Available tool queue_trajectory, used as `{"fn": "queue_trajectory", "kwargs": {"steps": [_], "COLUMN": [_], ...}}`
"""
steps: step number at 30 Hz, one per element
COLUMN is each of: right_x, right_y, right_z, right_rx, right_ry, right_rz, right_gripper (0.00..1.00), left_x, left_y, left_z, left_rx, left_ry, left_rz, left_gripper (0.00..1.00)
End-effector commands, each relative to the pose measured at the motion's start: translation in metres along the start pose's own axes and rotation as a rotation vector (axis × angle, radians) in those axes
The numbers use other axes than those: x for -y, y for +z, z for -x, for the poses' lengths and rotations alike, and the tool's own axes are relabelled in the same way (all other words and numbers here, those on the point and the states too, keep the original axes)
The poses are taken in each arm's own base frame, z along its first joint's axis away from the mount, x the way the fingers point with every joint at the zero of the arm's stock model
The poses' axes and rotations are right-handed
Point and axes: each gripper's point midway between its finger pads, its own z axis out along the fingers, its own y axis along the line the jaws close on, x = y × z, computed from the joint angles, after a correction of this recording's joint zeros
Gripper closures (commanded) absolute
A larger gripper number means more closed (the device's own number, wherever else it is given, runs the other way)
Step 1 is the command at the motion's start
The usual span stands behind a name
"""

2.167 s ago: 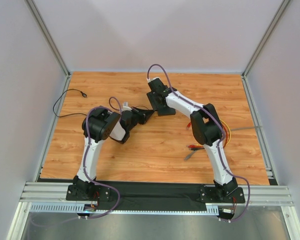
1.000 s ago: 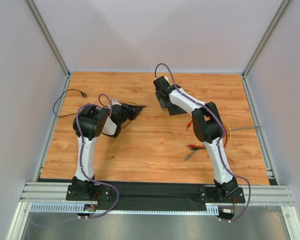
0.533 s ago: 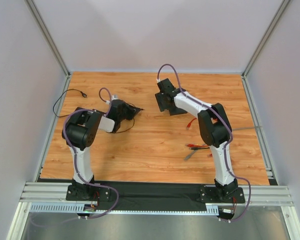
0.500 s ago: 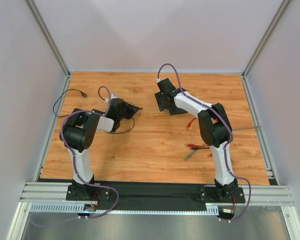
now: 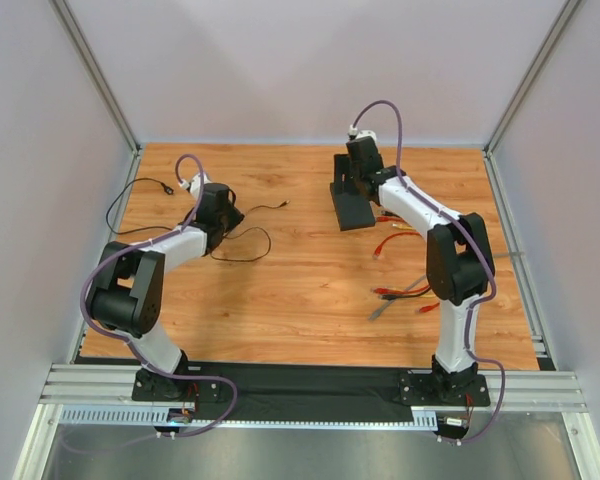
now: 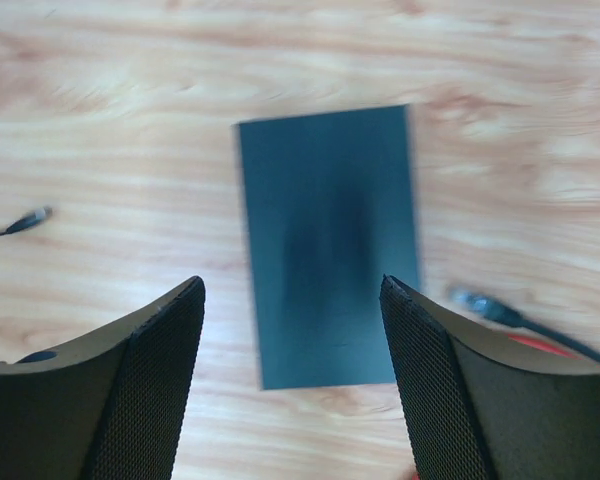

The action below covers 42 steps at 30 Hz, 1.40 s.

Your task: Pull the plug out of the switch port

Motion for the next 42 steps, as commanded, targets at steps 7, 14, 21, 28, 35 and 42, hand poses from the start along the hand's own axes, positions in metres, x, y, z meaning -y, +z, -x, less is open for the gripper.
{"fn": "queue_trajectory", "kwargs": {"steps": [7, 14, 21, 28, 35, 42], "right_x": [0.085, 0.104, 0.126, 0.107, 0.06, -0.027], "right_y": [0.019, 0.033, 0.032, 0.036, 0.034, 0.026], "right_z": [0.006, -0.024, -0.048, -0.069, -0.069, -0.068], "right_rx": [-0.034, -0.125, -0.161, -0.244, -0.244, -0.259], "right_ry": [0.18, 0.236, 0.193, 0.251, 0.222, 0.231], "right_rz": [-0.177, -0.218, -0.308, -0.224, -0.12, 0.127], "right_gripper": [0.28, 0.32, 0.53, 0.74, 0.81, 0.81], "left_x": [-0.011, 0.018, 0.048, 0.071, 0.114, 0.125], "left_y": [-0.008, -0.019, -0.017, -0.016, -0.006, 0.004], "left_z": [0.024, 0.01, -0.005, -0.017, -0.036, -0.05], "left_rx": [0.022, 0.009, -0.023, -0.027, -0.114, -0.162], "left_ry": [0.038, 0.088, 0.122, 0.202, 0.258, 0.291], "left_rz": [-0.068, -0.215, -0.286, -0.33, -0.489, -0.509], "left_gripper": [0.46, 0.48, 0.54, 0.64, 0.71, 0.72]}}
